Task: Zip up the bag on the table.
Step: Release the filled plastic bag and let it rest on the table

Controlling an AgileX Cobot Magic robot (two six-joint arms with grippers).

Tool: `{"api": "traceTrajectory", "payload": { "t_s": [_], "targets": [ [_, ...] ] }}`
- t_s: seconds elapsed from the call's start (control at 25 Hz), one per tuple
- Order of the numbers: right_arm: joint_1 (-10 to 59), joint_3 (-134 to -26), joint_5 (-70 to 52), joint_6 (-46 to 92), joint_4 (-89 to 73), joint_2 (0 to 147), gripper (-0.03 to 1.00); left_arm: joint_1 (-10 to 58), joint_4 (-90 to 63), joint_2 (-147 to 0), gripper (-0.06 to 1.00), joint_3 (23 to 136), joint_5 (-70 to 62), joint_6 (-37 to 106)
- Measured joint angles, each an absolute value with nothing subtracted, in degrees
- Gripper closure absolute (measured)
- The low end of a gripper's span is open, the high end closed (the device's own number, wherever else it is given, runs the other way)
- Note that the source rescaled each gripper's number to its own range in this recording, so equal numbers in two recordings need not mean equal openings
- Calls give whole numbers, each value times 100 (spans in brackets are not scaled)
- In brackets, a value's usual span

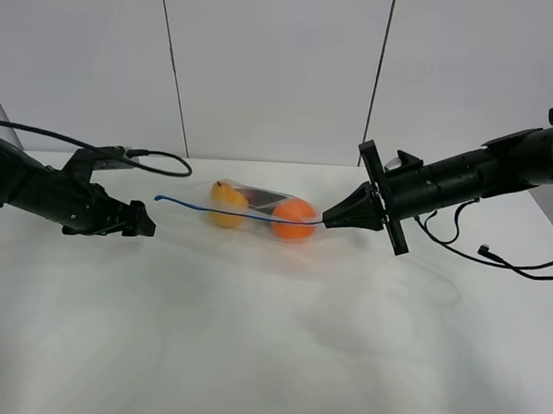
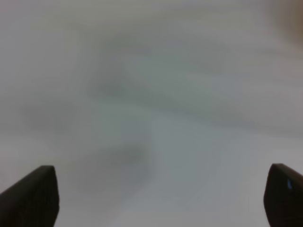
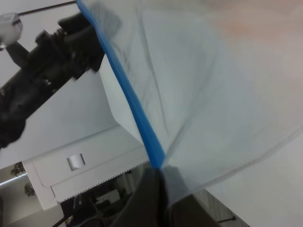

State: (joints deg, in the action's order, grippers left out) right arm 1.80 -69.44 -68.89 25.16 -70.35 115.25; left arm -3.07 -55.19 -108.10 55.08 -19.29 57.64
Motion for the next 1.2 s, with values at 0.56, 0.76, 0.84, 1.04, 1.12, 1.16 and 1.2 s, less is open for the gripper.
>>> {"api": "traceTrajectory", "payload": {
  "t_s": [0.56, 0.76, 0.84, 1.04, 1.12, 1.16, 1.2],
  "targets": [
    [180, -6944, -6895, 2598, -7035, 11525, 97, 16, -576, -10808, -5, 7280, -5344, 263],
    [180, -6944, -6895, 2618, -7035, 11525, 97, 56, -405, -10768, -5, 7760, -6480, 149],
    [180, -6944, -6895, 2618, -7035, 11525, 97, 56, -383, -10684, -5, 7788, -6753, 149],
    [180, -6944, -6895, 2624, -7035, 11525, 97, 56, -254, -10200, -5, 7782, -6906, 121],
    [180, -6944, -6895, 2629, -7035, 11525, 97, 56, -242, -9885, -5, 7694, -6900, 109],
    [180, -6944, -6895, 2629, -7035, 11525, 97, 56, -242, -9672, -5, 7591, -6900, 109],
    [180, -6944, -6895, 2629, -7035, 11525, 97, 56, -242, -9477, -5, 7459, -6900, 109]
  ]
}}
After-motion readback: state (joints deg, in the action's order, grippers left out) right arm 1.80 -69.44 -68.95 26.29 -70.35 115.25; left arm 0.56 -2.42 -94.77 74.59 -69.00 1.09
